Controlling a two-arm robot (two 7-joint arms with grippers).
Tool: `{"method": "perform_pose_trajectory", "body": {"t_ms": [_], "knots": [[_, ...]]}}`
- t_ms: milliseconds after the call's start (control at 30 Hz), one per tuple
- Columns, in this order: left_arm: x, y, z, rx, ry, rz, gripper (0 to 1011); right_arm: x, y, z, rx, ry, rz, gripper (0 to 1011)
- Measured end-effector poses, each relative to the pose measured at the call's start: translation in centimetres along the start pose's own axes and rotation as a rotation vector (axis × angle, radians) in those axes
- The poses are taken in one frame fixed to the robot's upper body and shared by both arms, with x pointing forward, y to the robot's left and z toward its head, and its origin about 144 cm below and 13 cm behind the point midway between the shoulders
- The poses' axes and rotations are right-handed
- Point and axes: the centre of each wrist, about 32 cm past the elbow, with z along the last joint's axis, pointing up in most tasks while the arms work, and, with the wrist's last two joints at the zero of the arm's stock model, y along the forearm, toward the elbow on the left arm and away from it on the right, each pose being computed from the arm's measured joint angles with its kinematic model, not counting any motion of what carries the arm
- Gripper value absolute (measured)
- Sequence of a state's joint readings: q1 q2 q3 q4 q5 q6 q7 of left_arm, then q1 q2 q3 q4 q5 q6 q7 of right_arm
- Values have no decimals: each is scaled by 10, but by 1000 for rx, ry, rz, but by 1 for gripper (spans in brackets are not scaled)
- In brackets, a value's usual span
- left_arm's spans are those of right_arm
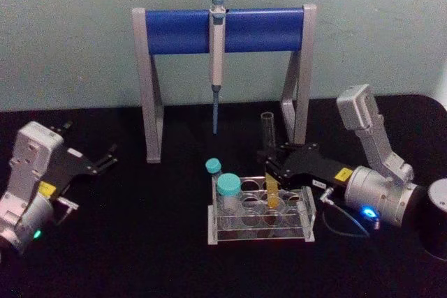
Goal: Pick up the test tube from the test tube rack, shake it, then place it back into the test tube rack.
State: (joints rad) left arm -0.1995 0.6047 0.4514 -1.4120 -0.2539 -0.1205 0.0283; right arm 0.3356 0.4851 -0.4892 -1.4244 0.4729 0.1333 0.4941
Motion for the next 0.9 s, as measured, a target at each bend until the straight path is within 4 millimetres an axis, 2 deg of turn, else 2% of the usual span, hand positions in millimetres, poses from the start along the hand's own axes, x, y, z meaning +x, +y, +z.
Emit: {"method": "perform_pose_trajectory", "body": {"t_ms": [333, 500, 900], "knots": [[0, 0, 0, 0, 0, 0, 1010, -12, -12, -12, 105, -38, -30, 229], [0, 0, 0, 0, 0, 0, 1010, -14, -18, -12, 156, -45, -39, 229], [0, 0, 0, 0, 0, 0, 1010, -12, -24, 18, 253, -78, -44, 229]]}}
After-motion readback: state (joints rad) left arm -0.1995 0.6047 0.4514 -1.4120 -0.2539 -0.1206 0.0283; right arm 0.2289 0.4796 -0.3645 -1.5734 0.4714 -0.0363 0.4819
